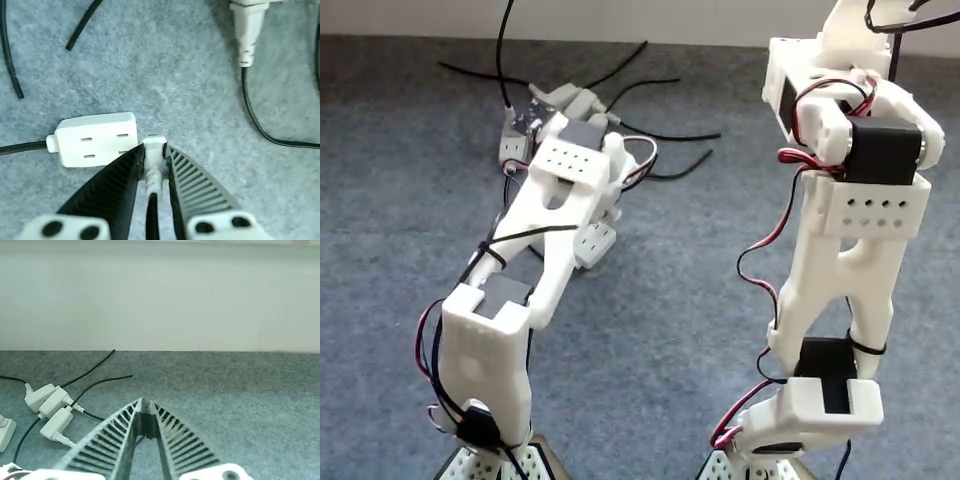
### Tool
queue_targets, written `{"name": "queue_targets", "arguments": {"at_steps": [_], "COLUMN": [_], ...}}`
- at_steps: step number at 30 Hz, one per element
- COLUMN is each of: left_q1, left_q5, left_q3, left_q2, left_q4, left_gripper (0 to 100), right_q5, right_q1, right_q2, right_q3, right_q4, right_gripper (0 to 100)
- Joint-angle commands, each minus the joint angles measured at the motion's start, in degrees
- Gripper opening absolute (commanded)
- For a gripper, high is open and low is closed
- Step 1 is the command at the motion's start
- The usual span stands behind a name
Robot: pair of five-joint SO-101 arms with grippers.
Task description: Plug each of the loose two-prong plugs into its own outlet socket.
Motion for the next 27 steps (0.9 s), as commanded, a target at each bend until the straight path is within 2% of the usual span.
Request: {"name": "queue_targets", "arguments": {"at_steps": [1, 7, 16, 27], "left_q1": [-0.9, -1.3, -1.5, -1.4], "left_q5": [-0.3, 0.1, 0.1, -0.2], "left_q3": [-5.1, -7.5, -6.8, -0.4], "left_q2": [-0.7, -0.3, 0.0, 0.0], "left_q4": [3.6, 10.5, 10.9, 7.6], "left_gripper": [1, 1, 1, 1], "right_q5": [-0.6, -0.6, -0.6, -0.6], "right_q1": [0.5, 0.3, 0.3, 0.3], "right_q2": [-0.6, -0.4, -0.4, -0.3], "right_q3": [-2.6, -2.6, -2.5, -2.5], "right_q4": [0.1, 0.1, 0.0, 0.0], "right_gripper": [0.8, 0.8, 0.8, 0.8]}}
